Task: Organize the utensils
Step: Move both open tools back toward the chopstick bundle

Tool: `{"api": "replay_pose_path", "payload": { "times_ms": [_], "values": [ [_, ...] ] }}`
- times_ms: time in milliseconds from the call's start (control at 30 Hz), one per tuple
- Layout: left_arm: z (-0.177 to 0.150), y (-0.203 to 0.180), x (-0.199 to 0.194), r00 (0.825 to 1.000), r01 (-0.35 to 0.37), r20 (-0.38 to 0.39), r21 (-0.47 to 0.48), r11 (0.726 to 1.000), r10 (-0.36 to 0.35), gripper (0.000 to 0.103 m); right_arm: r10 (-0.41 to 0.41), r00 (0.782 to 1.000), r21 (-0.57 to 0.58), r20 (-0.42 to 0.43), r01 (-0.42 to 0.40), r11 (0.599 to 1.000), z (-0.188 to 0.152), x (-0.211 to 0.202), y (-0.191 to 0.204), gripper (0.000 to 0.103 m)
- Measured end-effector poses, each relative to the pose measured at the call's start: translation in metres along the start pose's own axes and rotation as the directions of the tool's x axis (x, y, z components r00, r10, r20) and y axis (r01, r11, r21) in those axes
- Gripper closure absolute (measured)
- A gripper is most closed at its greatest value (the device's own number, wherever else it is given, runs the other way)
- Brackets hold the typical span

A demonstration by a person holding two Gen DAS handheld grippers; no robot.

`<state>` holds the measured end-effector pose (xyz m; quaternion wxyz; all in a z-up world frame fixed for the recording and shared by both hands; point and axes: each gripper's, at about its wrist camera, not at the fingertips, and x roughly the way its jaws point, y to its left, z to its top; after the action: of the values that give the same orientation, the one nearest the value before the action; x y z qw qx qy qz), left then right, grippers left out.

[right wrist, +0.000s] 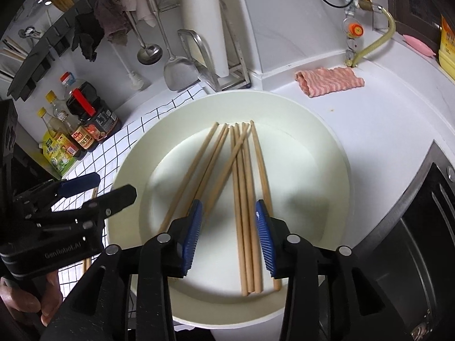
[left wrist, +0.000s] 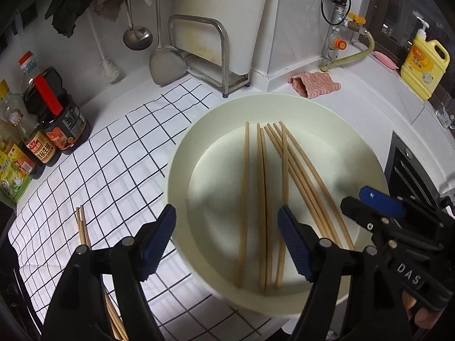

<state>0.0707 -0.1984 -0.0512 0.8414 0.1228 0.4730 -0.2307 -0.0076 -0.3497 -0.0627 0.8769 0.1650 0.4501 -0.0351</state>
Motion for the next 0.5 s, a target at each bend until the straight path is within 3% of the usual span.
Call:
{"api": "replay_pose_path", "payload": {
  "times_ms": [233, 500],
  "values": [
    [-0.005, 0.025, -0.022, 0.999, 0.022, 0.039, -0.027, 0.999, -0.021, 0.027, -0.034, 0.999, -0.027, 0.029, 0.035, 0.999, 0.002, -0.015, 0.025, 0.061],
    [-0.023, 0.057, -0.041, 0.998, -0.010, 0.062, -0.031, 0.999, 0.012, 0.026, 0.000, 0.999, -0.047, 0.053, 0.003, 0.999, -0.009, -0.023, 0.061, 0.057]
  ]
}}
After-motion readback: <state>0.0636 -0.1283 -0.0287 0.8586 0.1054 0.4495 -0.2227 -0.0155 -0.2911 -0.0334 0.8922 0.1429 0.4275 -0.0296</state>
